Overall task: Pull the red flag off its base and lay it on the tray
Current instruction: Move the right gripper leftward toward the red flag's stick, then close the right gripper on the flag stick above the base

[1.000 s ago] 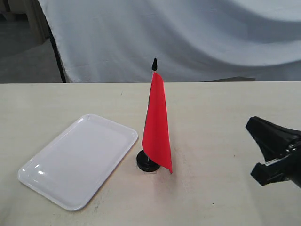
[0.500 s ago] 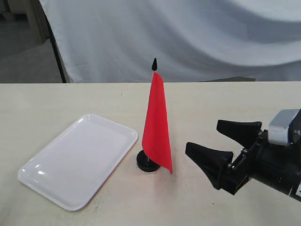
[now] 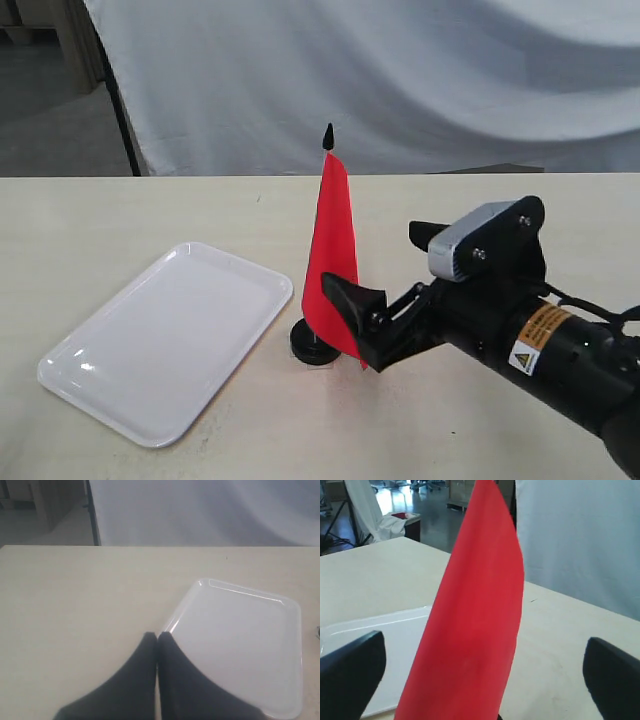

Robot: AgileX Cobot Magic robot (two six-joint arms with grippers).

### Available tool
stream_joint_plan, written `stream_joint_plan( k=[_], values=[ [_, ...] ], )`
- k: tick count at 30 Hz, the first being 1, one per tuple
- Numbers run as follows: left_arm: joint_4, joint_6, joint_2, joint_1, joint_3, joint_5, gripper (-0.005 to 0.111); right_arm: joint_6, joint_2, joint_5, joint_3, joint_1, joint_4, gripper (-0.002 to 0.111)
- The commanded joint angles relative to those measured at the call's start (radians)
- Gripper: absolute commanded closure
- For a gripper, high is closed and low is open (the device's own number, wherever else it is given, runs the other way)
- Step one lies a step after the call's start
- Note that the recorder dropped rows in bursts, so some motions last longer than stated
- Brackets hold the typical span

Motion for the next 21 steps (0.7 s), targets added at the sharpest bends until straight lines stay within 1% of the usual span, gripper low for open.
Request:
stream_joint_plan(
  k=[1, 7, 18, 21],
  values=[
    [0.000, 0.001, -0.001, -0.004, 0.002, 0.000, 0.107, -0.039, 0.000, 0.020, -0.040, 0.040, 0.089, 0.004],
    [0.000, 0.001, -0.001, -0.004, 0.002, 0.000, 0.107, -0.035, 0.073, 0.015, -0.105, 0.060, 0.142, 0.004],
    [0.000, 0.001, -0.001, -0.004, 0.002, 0.000, 0.107, -0.055, 0.322, -0.012, -0.219, 0.062, 0.133, 0.004],
    [0.000, 0.001, -0.001, -0.004, 0.002, 0.000, 0.107, -0.055, 0.374, -0.012, -0.247, 0.062, 0.100, 0.010]
  ],
)
